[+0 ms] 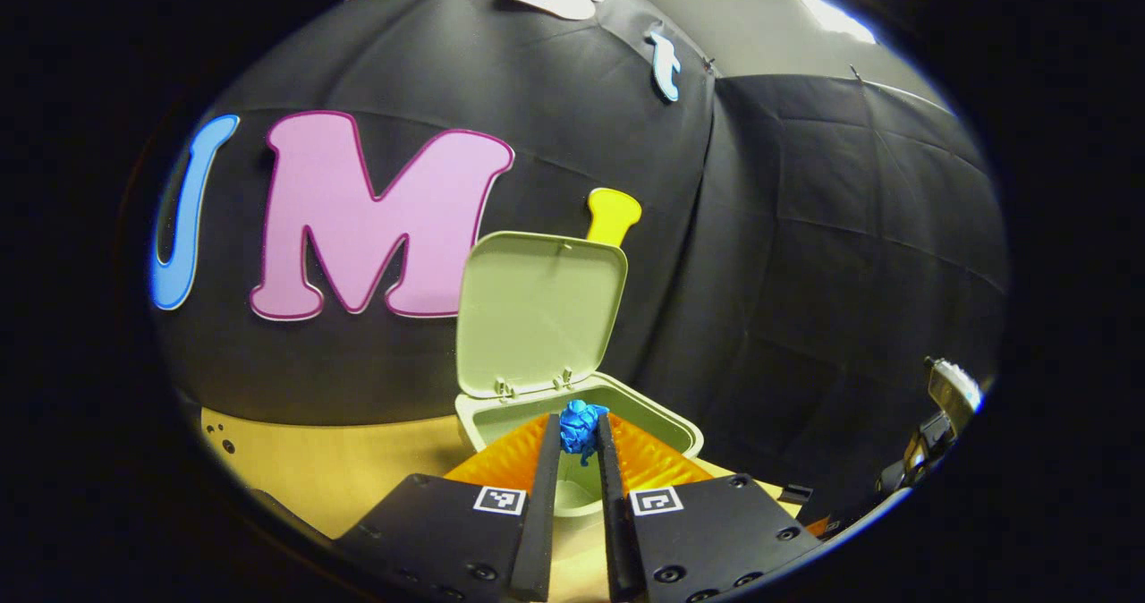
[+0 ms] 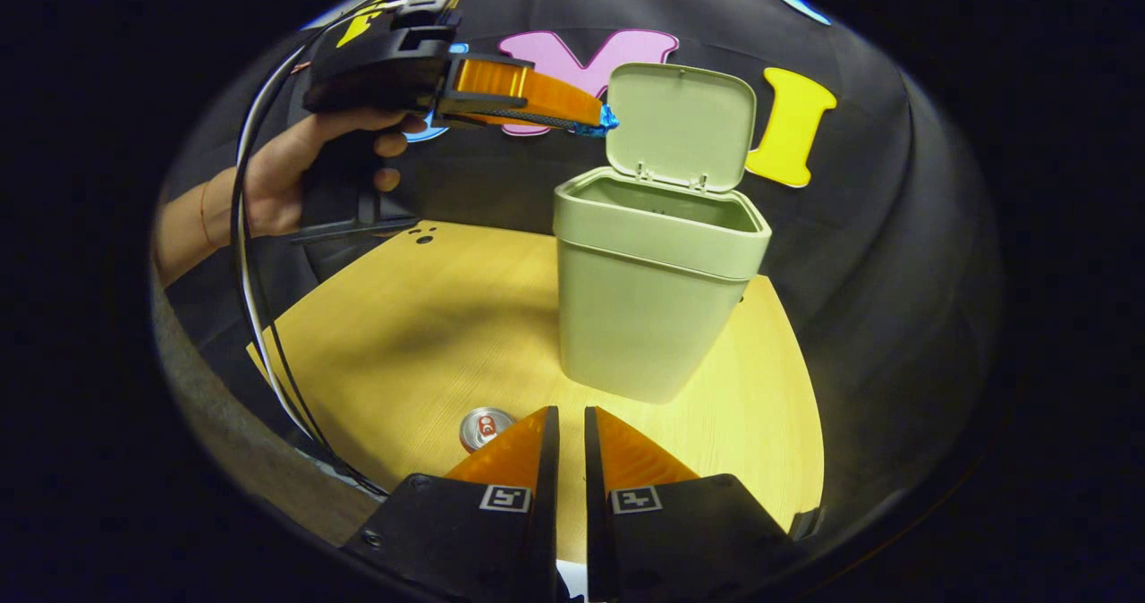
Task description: Press the lid of the desktop garbage bin to open it, pick up the crumpled paper on the desktop and throw it into the bin, then pick up the pop can on the desktop and drop it into the bin, and finally close the garbage bin lid.
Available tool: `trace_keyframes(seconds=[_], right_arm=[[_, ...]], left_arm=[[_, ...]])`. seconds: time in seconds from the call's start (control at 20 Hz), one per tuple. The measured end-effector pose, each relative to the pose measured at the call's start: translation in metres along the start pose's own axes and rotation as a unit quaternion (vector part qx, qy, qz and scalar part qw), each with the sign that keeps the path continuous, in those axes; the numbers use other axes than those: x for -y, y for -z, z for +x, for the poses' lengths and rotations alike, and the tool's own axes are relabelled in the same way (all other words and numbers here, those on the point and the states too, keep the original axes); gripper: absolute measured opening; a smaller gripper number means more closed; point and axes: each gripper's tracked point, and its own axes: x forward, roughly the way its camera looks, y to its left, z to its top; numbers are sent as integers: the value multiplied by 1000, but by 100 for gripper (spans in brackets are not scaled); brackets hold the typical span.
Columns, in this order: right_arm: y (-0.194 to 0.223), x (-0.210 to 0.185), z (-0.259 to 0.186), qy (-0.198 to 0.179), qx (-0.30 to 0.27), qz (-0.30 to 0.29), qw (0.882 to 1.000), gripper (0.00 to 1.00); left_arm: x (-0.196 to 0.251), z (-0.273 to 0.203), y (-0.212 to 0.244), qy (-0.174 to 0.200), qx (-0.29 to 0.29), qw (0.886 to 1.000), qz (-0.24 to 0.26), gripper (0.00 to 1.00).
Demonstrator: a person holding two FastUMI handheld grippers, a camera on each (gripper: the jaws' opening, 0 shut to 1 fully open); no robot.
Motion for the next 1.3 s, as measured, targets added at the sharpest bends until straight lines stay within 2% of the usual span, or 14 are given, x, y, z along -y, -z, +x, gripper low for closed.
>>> trace_keyframes(seconds=[0.3, 0.65, 0.85, 0.9, 0.95, 1.1, 1.2, 1.25, 1.3], right_arm=[[7, 17, -1, 23, -6, 25, 999, 18], [10, 21, -1, 27, -7, 37, 999, 18], [12, 22, -2, 24, -7, 37, 999, 18], [11, 21, -2, 22, -7, 38, 999, 18], [11, 22, -3, 21, -7, 37, 999, 21], [9, 18, -4, 8, -5, 38, 999, 23], [7, 12, -3, -7, -2, 42, 999, 33], [5, 8, -3, -16, 1, 46, 999, 29], [4, 3, -2, -26, 4, 52, 998, 39]], left_arm=[[4, 33, 18, 13, -24, 1000, 2, 28], [-1, 45, 31, 2, -42, 999, 1, 31], [-5, 44, 33, -5, -43, 999, 3, 45], [-6, 43, 33, -7, -44, 999, 3, 55], [-5, 42, 33, -8, -44, 999, 3, 58], [-5, 34, 31, -15, -41, 999, 3, 75], [-4, 23, 27, -20, -36, 999, 5, 82], [-6, 17, 24, -26, -31, 999, 10, 86], [-8, 11, 22, -33, -27, 999, 13, 93]])
